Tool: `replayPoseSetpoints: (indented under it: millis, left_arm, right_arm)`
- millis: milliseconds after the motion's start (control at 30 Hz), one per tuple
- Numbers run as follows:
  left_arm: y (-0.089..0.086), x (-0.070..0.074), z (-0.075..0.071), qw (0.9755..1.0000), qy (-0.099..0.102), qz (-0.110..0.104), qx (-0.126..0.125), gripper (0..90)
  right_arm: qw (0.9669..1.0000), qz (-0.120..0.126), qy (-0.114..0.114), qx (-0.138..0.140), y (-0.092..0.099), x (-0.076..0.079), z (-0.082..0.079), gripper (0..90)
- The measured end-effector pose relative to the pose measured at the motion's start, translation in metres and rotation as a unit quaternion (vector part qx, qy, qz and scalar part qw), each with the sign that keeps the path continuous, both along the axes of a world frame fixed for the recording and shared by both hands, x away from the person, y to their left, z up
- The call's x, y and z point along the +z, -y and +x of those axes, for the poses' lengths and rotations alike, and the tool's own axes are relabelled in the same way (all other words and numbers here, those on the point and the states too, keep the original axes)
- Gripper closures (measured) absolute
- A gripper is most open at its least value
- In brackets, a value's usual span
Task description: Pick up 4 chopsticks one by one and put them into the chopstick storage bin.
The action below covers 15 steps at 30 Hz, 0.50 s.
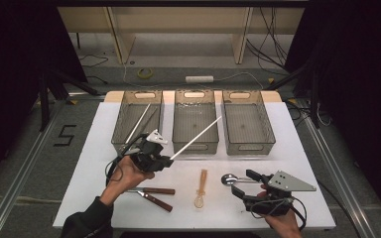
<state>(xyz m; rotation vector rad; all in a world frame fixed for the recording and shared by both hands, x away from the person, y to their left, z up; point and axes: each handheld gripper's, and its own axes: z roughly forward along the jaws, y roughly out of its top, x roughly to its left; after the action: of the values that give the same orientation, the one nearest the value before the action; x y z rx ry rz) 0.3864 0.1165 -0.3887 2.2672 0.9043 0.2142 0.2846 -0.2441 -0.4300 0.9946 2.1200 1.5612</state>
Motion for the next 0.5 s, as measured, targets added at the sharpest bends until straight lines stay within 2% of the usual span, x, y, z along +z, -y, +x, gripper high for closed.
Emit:
replayPoseSetpoints:
  millis: [500]
  left_arm:
    - [-0.034, 0.001, 0.019, 0.9977, 0.011, -0.020, 0.064, 83.0]
  right_arm:
    - [1.0000, 0.000, -0.001, 0.000, 0.000, 0.000, 0.000, 25.3]
